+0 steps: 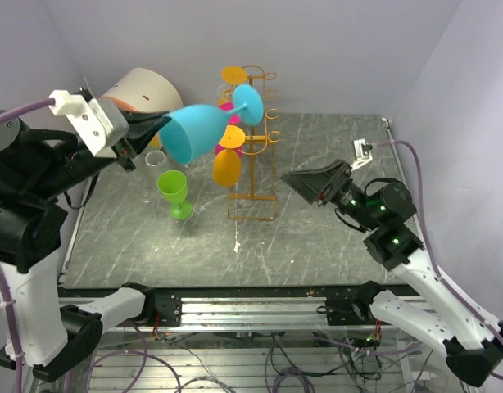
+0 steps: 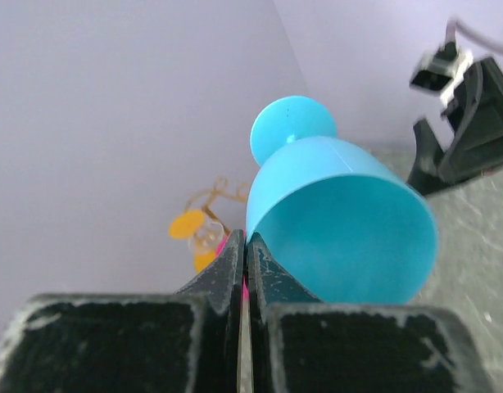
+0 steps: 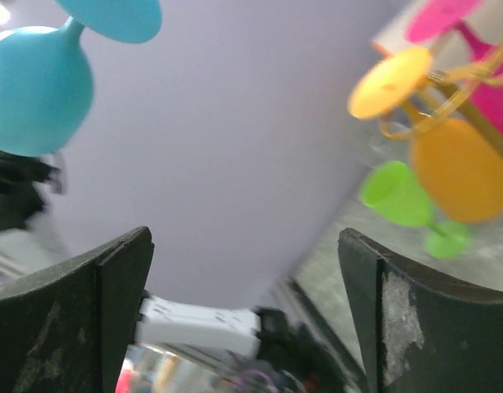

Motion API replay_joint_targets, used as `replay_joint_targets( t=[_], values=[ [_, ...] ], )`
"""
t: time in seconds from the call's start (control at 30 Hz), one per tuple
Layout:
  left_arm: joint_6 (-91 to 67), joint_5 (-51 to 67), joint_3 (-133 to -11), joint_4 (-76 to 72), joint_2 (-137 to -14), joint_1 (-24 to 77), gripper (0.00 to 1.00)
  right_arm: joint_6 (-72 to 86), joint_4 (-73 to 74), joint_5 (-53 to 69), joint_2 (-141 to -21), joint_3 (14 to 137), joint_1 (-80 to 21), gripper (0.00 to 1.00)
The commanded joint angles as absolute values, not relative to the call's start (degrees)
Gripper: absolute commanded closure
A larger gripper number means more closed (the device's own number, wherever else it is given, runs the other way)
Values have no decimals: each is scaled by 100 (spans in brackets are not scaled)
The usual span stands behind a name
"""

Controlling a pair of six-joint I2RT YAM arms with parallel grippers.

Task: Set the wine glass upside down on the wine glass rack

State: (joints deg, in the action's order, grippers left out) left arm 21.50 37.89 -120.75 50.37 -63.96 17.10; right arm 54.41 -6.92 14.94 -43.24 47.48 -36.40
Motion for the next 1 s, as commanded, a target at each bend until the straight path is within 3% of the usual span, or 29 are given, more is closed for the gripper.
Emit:
replay_joint_targets(
  t=[0.0, 0.07, 0.17, 0.33, 0.43, 0.6, 0.97],
  values=[
    [740, 3496, -11283, 2293, -6346, 1749, 93, 7344, -3523, 1900, -5069, 4359, -3680, 9],
    [301, 3346, -10880, 1618, -6297, 1728, 93, 7814, -4893, 1490, -5511, 4201, -3797, 17],
    [-463, 3345, -10461, 924, -6292, 1529, 93, 7548, -5618, 592, -5945, 4420, -4274, 26],
    [-2066, 3674, -9206, -1264, -6012, 1042, 93, 6188, -6679, -895, -6626, 4902, -5154, 26],
    [-3119, 3652, -8376, -2854, -5810, 799, 93, 6010, -8163, -1553, -7189, 4816, -5312, 29],
    [-3272, 3719, -8235, -2820, -5797, 629, 93, 5635, -9529, -2028, -8140, 5254, -5414, 37],
    [-3221, 3989, -7823, -2593, -5676, 633, 93, 5562, -8970, -1628, -9327, 7348, -5388, 36]
  ],
)
